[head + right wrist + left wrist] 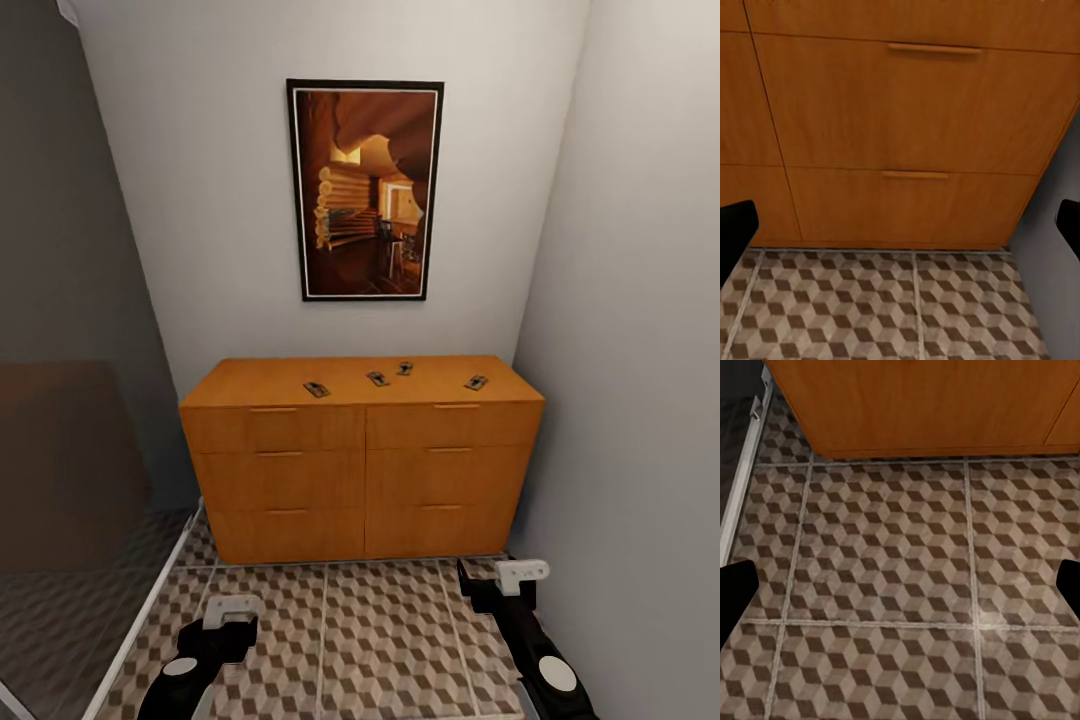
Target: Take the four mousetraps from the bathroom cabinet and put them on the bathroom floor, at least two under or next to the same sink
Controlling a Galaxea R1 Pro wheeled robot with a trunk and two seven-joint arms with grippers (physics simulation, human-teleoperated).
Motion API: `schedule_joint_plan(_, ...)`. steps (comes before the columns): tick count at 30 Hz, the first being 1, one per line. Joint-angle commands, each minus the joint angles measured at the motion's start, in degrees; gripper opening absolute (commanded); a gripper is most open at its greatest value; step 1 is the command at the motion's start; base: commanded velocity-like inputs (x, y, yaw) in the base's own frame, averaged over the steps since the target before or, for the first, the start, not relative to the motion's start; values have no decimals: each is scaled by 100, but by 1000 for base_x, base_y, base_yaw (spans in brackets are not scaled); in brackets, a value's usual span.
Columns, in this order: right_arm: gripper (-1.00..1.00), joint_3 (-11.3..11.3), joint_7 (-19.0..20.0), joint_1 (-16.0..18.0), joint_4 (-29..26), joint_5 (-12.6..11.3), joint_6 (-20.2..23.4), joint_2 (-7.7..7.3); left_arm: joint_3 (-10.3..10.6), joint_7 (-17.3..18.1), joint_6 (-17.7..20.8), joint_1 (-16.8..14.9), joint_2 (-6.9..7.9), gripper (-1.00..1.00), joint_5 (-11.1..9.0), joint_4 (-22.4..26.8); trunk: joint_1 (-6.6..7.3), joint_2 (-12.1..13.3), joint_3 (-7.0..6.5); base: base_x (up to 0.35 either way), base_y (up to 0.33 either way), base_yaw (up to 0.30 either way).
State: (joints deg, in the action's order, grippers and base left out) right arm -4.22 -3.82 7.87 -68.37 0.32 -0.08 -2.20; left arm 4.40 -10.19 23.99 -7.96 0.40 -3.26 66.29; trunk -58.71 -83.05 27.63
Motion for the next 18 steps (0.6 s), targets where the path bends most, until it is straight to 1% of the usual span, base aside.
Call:
schedule_joint_plan(1,100,-19,-40,4,-1,3,-1,-4,17,-47,26,-3,4,100,-35,7,-2,-3,6,213,3,0)
schedule_joint_plan(5,100,-19,-48,4,-1,3,8,0,17,-46,26,-2,4,100,-35,7,-2,-3,6,152,1,0)
schedule_joint_plan(18,100,-17,-40,4,-1,3,-1,-1,25,-45,26,-4,4,100,-35,8,-2,-3,6,6,0,0)
